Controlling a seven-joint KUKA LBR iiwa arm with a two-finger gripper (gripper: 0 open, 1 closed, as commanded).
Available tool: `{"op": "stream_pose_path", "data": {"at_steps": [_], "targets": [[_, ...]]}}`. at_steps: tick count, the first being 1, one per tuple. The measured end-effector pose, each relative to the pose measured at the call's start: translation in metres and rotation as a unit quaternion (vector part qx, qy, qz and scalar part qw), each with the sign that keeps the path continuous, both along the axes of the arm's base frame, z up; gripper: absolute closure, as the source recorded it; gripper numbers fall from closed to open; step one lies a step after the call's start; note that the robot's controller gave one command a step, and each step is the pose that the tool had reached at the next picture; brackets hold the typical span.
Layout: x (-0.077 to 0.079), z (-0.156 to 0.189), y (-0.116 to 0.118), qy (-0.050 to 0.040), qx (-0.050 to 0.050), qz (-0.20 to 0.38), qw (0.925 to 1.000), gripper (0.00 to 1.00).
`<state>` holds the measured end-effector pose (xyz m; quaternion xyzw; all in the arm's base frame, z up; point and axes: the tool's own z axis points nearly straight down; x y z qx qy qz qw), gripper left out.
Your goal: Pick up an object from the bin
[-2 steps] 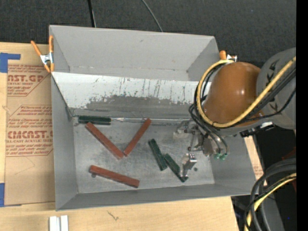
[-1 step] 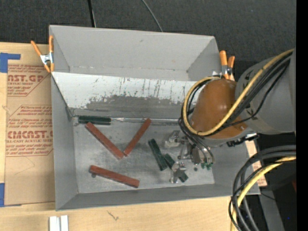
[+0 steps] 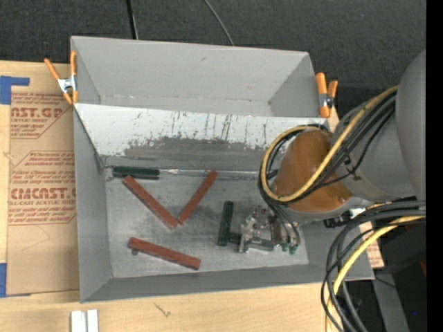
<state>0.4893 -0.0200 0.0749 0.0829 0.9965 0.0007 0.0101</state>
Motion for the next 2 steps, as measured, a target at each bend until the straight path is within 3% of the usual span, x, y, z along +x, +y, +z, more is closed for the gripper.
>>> {"op": "stream_pose_path", "data": {"at_steps": [1,2], "targets": [[0.0,0.0,0.0,0.0,0.0,0.0,1.0,1.0],[0.028,0.165,0.006,0.0066,0.0,-0.002,1.0,1.0]]}}
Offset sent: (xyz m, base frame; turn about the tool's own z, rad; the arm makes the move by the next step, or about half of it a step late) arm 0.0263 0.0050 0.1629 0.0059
